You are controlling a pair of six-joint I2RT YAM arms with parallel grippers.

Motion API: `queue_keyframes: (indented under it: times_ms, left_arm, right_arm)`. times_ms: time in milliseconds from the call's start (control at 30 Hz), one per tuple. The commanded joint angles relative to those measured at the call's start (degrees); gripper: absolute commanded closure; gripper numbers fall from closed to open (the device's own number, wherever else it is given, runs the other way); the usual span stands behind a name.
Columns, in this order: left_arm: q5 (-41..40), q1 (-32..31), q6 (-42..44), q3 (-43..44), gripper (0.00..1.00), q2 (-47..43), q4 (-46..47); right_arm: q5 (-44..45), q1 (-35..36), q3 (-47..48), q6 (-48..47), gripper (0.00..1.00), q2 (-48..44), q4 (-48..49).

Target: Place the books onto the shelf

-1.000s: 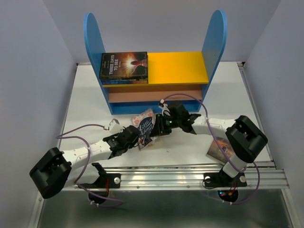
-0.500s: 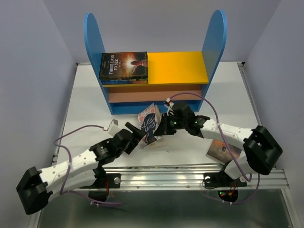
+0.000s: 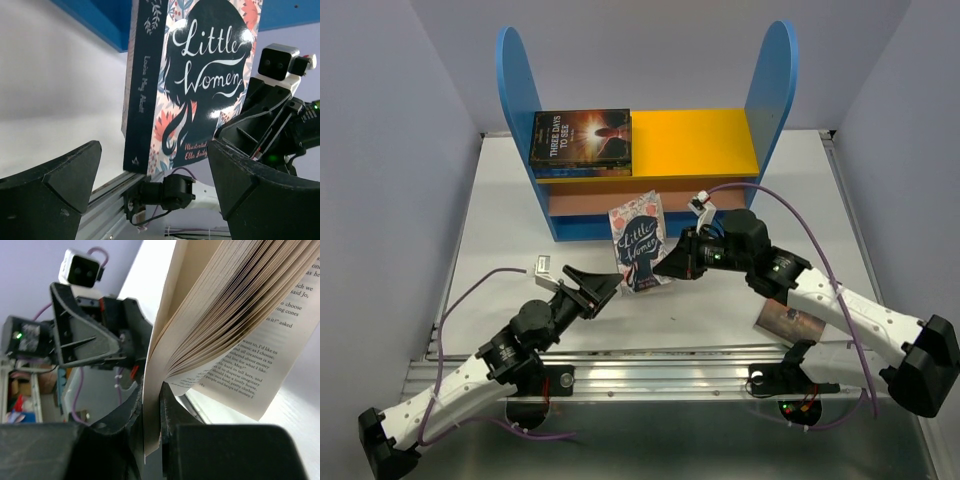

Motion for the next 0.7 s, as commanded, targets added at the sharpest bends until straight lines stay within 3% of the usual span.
queue_keyframes:
  times_ms: [0,267,300,400,567,600,667]
  left_arm:
    - [2.4,0.1,9.7,2.7,0.01,1.5,9.4]
    - [5.8,0.2,15.3,5.5,0.04,6.2,15.4]
    - [6.0,0.2,15.4,5.4,0.11,6.3,15.4]
    - [6.3,0.1,15.2,4.8,0.55,6.5,18.2]
    - [8.6,0.1,16.3,4.8,0.67,6.8,21.6]
    - [8.5,0.1,16.7,5.2,0.85,6.8,21.6]
    - [7.9,0.1,16.5,5.5,1.0,6.8,21.3]
  right_arm:
    - [-8.8,0.2,4.1,0.2,0.99,-2.4,5.7]
    - [-12.5,0.2,5.5,1.7,0.99,-5.9,5.6]
    - [-12.4,0.2,5.4,1.6,0.99,-6.1,5.5]
    - [-12.7,0.2,5.2,1.8,0.99,-5.8,5.6]
    - [-13.5,0.2,5.2,1.6,0.99,-4.6,5.7]
    - [-13.4,0.2,5.4,1.6,0.99,-4.2,5.6]
    - [-12.5,-0.3,5.3,1.4,0.99,-4.0,5.4]
